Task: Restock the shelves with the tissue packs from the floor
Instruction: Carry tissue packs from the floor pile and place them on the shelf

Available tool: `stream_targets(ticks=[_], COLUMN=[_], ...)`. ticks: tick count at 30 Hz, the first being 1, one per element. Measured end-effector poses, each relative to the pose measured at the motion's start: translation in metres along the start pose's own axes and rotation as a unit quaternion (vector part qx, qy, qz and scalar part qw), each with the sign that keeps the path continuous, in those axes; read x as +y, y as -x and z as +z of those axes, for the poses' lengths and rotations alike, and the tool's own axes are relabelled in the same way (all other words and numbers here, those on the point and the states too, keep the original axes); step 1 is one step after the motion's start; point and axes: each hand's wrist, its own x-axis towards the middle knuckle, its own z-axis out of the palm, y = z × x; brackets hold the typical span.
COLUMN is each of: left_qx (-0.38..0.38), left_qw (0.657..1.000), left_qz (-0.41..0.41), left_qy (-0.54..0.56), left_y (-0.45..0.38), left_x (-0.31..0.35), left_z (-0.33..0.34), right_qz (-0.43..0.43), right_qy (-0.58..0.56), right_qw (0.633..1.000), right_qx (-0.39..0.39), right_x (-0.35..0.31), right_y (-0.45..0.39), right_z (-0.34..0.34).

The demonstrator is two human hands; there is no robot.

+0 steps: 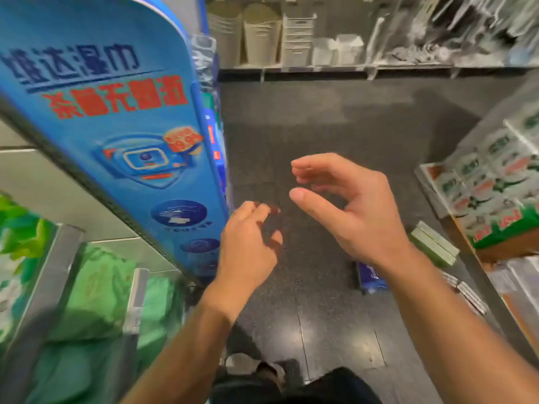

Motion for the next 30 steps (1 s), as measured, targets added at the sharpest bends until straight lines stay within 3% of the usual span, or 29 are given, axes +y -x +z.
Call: stream_targets(ticks=[4,8,13,17,20,25,30], left_qx=[-0.095,-0.193,-0.351,-0.435,-0.473,-0.547,-0.609], left_qw=[0.993,0.972,0.914,0.879,0.859,0.808,0.754], left_qz=[0.053,0.121,0.184,0.177,0.183,0.212,0.241], left_qy=[0.038,0.062,0.086,0.078,0.067,0.06,0.047], left_y=[0.019,0.072,0.162,0.201,0.219,0.241,0.265], left_x=[0.092,0.207,0.33,0.388,0.422,0.496,0.573], left_z=[0.087,0.187,0.292,0.354,0.409,0.515,0.645], right_qz=[0.103,0.203,0.308,0.373,0.415,0.466,0.533], right_qy=[0.016,0.038,0.074,0.101,0.106,0.107,0.081], right_qw=[0.987,0.951,0.874,0.802,0.749,0.692,0.633], right_qx=[0.121,0.23,0.369,0.455,0.505,0.54,0.555], right_x=[0.042,0.074,0.087,0.095,0.113,0.158,0.243], right_y=[0.104,0.238,0.421,0.536,0.596,0.649,0.694], right_z=[-0.108,-0.219,-0.344,-0.402,-0.428,-0.478,-0.55])
